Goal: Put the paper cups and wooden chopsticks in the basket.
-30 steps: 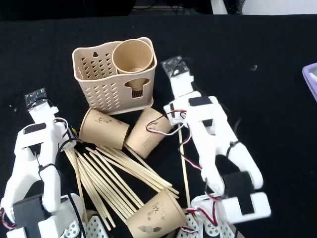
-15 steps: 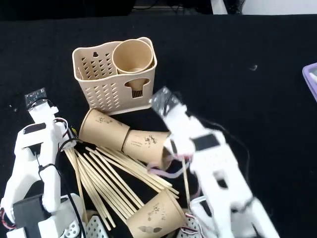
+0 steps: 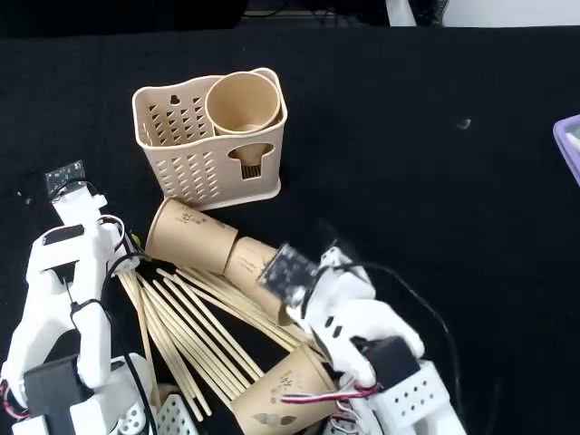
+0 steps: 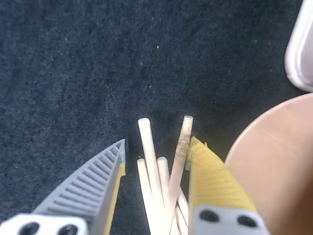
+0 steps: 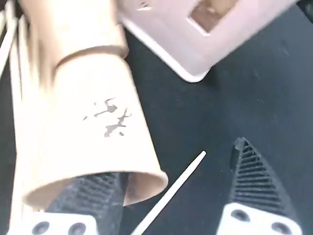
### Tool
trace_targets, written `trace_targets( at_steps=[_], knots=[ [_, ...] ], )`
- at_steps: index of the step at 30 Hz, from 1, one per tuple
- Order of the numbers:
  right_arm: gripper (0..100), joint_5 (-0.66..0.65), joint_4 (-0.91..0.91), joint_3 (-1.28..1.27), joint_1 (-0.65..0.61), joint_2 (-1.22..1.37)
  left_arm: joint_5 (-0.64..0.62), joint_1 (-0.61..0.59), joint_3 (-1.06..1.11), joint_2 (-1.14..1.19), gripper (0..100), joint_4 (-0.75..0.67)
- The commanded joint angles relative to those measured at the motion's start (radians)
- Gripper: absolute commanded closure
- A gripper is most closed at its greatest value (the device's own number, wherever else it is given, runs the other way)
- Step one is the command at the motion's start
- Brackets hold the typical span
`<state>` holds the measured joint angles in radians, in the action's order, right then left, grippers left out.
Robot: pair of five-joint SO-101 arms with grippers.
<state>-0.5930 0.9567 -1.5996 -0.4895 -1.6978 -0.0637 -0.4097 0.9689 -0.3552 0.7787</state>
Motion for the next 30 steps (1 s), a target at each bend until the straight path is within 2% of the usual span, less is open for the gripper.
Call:
trace_targets(
  at_steps=[1,5,6,7,13,19,24,30],
  knots=[
    [74.9,-0.101,0.08,-0.008,-0.014,-0.107,0.0,-0.01,-0.013,-0.032,79,-0.009],
    [97.8,-0.14,0.157,0.041,-0.003,-0.197,0.0,-0.01,-0.013,-0.032,79,-0.009],
    [99.0,-0.133,0.175,0.07,0.008,-0.211,0.0,-0.01,-0.013,-0.032,79,-0.009],
    [96.8,-0.12,0.193,0.107,0.015,-0.216,0.0,-0.01,-0.013,-0.032,79,-0.009],
    [98.8,-0.057,0.292,0.357,0.084,-0.166,0.0,-0.01,-0.013,-0.032,79,-0.009],
    [98.8,0.035,0.259,0.516,0.19,-0.054,0.0,-0.01,-0.013,-0.032,79,-0.009],
    [98.8,0.279,0.15,0.671,0.253,0.176,0.0,-0.01,-0.012,-0.032,79,-0.009],
    [98.8,0.535,0.127,1.09,0.252,0.538,0.0,-0.01,-0.01,-0.032,79,-0.009]
  ],
)
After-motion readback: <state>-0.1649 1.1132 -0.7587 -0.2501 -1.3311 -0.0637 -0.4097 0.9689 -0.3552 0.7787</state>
